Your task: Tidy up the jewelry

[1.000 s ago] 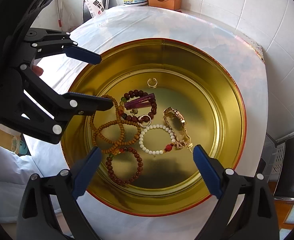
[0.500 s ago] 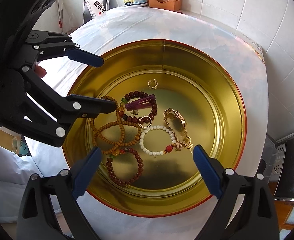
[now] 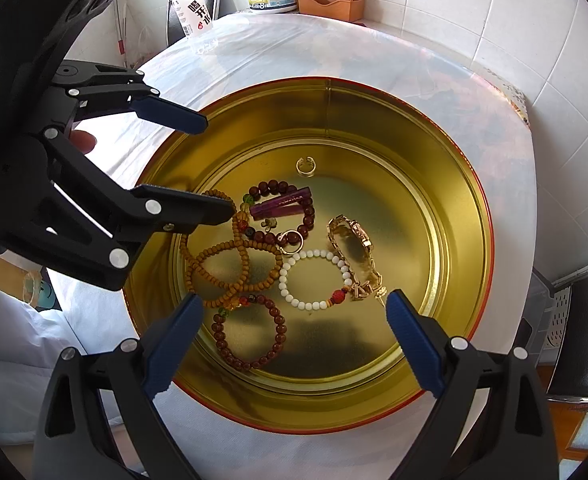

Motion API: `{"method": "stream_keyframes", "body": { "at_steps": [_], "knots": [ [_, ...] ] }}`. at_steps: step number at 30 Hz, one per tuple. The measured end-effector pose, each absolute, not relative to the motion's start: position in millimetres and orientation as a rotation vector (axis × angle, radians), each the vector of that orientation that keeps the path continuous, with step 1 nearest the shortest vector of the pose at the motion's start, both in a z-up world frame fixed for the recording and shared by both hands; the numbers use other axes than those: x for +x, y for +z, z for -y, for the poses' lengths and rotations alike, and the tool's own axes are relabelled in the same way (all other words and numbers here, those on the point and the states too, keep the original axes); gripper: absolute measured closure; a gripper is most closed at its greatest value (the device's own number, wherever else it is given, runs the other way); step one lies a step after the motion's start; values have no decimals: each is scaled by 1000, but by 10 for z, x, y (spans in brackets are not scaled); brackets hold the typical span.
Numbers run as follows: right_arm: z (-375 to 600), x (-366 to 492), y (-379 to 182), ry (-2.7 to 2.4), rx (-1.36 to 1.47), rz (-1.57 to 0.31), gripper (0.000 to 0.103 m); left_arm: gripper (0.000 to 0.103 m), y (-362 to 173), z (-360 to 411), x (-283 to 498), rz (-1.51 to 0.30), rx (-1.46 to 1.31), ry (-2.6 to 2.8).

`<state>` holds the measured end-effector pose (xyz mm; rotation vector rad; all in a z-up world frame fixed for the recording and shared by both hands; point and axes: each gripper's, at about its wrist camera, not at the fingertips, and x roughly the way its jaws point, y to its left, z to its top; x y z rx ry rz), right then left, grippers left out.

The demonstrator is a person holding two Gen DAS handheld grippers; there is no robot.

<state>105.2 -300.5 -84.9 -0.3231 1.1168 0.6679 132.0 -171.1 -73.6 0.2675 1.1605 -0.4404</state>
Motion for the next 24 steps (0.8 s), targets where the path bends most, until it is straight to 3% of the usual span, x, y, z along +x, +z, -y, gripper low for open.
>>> {"method": "stream_keyframes", "body": {
  "at_steps": [7, 12, 24],
  "knots": [
    [3009, 1045, -847, 669, -319, -1114, 10, 26, -698, 1717, 1316, -1132, 228, -472],
    [3028, 1035, -858, 665, -320, -1115, 10, 15, -603, 1732, 1241, -1010, 235, -488],
    [3041, 1032, -846, 665, -321, -1114, 10, 15, -536, 1734, 1214, -986, 204, -516]
  ]
}}
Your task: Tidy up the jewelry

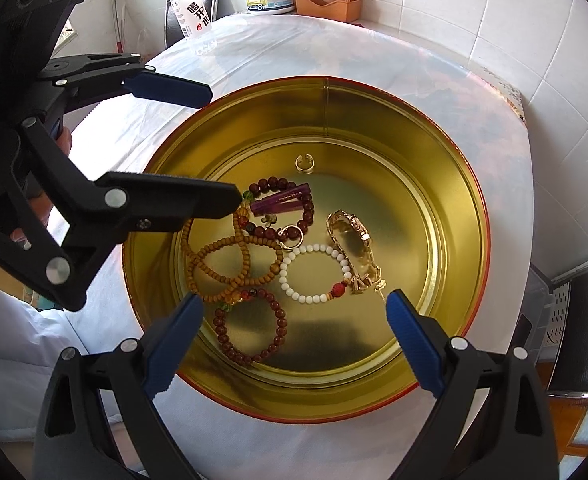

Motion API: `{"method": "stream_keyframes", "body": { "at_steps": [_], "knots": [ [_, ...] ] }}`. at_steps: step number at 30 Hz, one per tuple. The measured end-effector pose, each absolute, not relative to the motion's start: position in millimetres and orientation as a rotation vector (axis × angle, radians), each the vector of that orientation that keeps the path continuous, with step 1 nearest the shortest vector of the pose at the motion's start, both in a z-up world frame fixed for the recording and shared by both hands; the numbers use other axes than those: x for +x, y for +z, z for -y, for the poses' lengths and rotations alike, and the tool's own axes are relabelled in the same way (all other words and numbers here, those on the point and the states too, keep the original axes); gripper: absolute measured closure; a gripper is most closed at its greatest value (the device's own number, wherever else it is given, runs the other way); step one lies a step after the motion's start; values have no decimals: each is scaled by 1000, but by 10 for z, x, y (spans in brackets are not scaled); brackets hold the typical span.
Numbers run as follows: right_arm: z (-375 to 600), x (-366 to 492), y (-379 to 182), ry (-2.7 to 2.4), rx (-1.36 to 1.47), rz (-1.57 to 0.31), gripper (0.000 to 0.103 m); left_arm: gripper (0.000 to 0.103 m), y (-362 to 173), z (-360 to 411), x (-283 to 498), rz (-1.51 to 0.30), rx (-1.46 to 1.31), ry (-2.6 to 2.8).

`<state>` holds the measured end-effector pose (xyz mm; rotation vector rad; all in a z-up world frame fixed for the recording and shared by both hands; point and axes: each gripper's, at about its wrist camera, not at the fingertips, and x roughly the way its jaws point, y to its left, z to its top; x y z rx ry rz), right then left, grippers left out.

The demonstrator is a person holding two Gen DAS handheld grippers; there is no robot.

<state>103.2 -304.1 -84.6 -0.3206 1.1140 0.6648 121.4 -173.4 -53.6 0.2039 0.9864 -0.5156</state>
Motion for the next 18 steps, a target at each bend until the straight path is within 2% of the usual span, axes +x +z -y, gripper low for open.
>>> {"method": "stream_keyframes", "body": {
  "at_steps": [13, 14, 15, 18],
  "knots": [
    [3169, 853, -737, 646, -306, -1072, 9, 15, -444, 1774, 1042, -979, 180, -486],
    [3183, 842, -715, 643, -300, -1057, 9, 15, -433, 1762, 1025, -986, 168, -468],
    [3203, 838, -696, 644, -290, -1044, 4, 15, -420, 1746, 999, -991, 158, -449],
    [3231, 853, -671, 648, -255, -1031, 4, 15, -364, 1661, 869, -986, 144, -398]
  ]
}}
